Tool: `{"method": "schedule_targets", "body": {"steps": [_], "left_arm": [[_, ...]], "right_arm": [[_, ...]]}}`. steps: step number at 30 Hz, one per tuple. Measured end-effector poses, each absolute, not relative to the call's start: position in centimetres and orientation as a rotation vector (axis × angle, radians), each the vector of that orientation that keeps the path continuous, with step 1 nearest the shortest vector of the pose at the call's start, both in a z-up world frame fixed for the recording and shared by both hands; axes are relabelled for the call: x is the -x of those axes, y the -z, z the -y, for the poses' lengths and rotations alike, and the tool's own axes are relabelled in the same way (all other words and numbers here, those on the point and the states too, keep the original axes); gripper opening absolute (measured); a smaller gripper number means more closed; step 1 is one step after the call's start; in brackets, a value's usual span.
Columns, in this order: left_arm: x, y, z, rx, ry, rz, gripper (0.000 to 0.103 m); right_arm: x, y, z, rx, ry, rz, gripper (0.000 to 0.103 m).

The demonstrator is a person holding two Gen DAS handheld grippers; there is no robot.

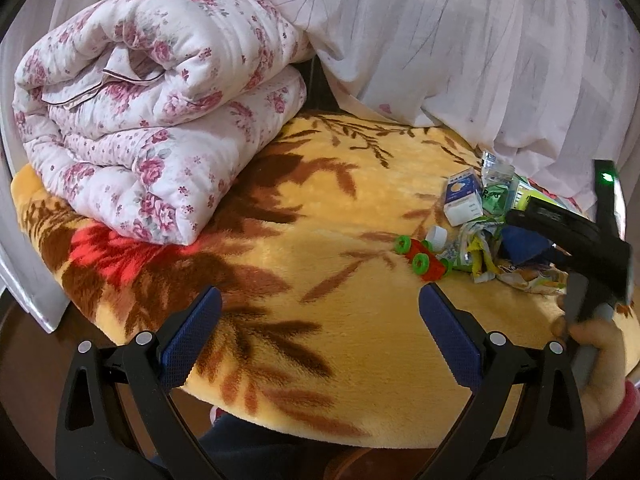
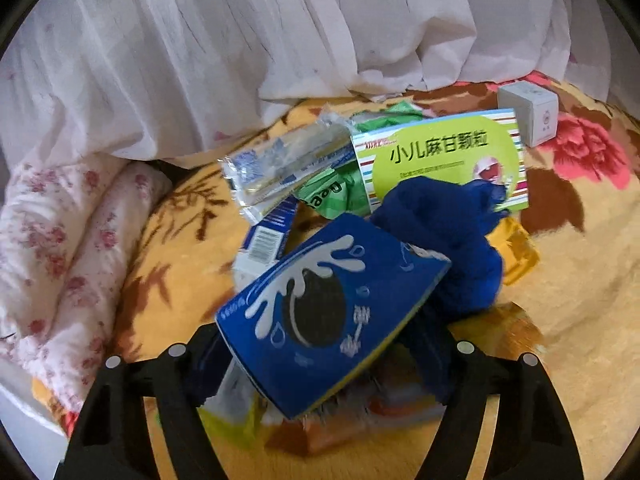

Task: Collect trash
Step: 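Grasp the blue Oreo box with the right tool while the left tool grasps the red-green toy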

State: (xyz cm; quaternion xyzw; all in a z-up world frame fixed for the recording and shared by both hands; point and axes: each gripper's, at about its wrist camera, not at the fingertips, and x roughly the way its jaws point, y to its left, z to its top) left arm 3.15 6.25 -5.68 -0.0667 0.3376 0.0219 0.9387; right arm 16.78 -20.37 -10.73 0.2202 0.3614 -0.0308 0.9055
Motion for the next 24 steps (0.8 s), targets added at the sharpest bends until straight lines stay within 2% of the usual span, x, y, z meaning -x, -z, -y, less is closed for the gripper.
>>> {"method": "schedule_targets", "body": {"steps": [13,24], "left_arm": [[-3.2,5.8,-1.9,0.053,0.038,-0.696,0.096],[-8.9,8.4,2.0,0.006,0.169,-0.789,0.096]], "right_arm": [[-7.2,8.5,25.7,-0.481,-0.076,-0.684,0.076],[-1.6,5.7,28.4,-0.426,-0.076,-0.592,0.076]]}}
